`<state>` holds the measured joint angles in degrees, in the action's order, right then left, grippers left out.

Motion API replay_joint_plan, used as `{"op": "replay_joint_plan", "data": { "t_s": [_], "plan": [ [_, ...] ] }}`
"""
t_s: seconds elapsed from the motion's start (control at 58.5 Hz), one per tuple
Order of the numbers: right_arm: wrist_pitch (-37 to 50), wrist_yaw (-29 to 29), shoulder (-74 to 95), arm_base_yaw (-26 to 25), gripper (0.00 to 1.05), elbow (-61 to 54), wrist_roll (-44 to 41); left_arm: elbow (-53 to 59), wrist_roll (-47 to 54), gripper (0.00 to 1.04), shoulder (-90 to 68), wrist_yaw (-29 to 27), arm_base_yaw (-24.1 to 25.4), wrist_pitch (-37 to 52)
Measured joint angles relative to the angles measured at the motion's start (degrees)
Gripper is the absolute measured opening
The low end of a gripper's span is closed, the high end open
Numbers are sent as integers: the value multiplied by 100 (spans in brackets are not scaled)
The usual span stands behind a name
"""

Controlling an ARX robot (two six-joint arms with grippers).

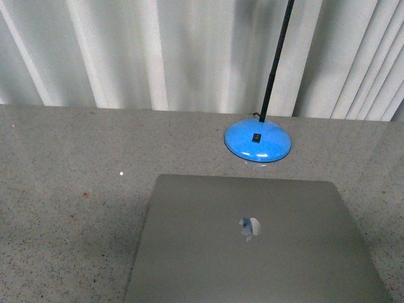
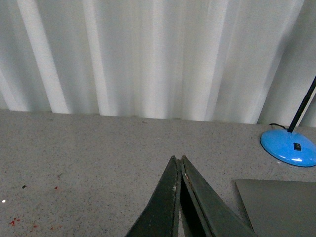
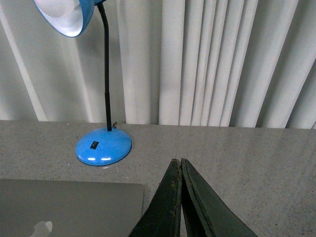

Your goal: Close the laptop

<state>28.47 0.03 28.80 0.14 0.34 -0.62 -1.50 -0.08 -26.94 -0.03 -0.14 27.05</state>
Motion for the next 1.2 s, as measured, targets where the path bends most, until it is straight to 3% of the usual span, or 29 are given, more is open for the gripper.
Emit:
{"op": "replay_joint_plan", "data": {
  "t_s": [0.82,0.939,0.991,1.196],
  "plan": [
    [-1768,0,-1821,0,3,0,0,0,0,4,1707,2,0,-1698],
    [-2430,0,-2328,0,3,2,0,0,0,4,2511,4,0,-2653],
    [-2806,-2,-2693,-4,3,2,0,0,0,4,2651,4,0,-2671],
    [-2844,-9,-2848,-7,3,2,0,0,0,4,2671,4,0,-2697]
  ]
}}
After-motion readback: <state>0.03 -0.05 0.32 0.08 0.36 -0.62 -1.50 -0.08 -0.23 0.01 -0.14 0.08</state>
